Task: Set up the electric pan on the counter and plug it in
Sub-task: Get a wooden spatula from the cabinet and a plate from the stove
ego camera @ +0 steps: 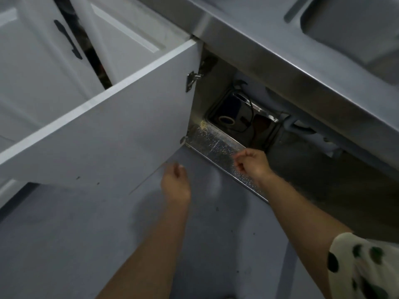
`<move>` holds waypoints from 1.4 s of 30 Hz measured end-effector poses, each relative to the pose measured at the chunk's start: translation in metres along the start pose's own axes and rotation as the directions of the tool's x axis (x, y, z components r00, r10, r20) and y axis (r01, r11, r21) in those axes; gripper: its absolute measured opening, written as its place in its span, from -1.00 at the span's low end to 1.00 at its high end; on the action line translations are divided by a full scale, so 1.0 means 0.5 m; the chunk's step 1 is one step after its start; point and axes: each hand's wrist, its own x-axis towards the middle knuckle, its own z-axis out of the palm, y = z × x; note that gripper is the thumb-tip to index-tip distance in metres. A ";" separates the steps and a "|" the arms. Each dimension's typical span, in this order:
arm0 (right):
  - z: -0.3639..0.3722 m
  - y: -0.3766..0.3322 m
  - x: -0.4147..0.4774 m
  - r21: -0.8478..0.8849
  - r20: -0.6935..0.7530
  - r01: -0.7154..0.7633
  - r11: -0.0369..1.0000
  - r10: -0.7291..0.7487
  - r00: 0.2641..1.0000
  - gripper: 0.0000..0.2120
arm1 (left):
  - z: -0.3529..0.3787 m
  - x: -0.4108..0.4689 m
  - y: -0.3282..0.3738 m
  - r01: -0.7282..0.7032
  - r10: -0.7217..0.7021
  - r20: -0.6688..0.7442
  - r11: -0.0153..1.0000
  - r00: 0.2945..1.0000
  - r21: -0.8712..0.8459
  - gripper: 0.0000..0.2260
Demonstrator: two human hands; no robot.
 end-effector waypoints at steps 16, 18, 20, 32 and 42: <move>-0.088 0.318 0.294 0.148 -0.213 -0.261 0.954 0.289 0.933 -0.97 | 0.398 0.099 -0.146 -0.148 0.167 0.380 0.986 0.910 -0.079 -0.78; -0.080 0.345 0.336 0.186 -0.199 -0.279 0.942 0.315 0.928 -0.91 | 0.427 0.124 -0.172 -0.159 0.175 0.373 0.985 0.911 -0.073 -0.78; -0.065 0.376 0.380 0.203 -0.167 -0.318 0.926 0.353 0.921 -0.93 | 0.455 0.146 -0.205 -0.196 0.198 0.371 0.980 0.907 -0.045 -0.75; -0.027 0.419 0.484 0.562 0.073 -0.314 0.765 0.333 0.940 -0.79 | 0.504 0.201 -0.230 -0.232 0.234 0.427 0.971 0.874 -0.056 -0.73; -0.098 0.289 0.311 0.642 0.126 -0.240 0.728 0.208 0.970 -0.67 | 0.457 0.093 -0.098 -0.092 0.116 0.472 0.993 0.874 -0.074 -0.68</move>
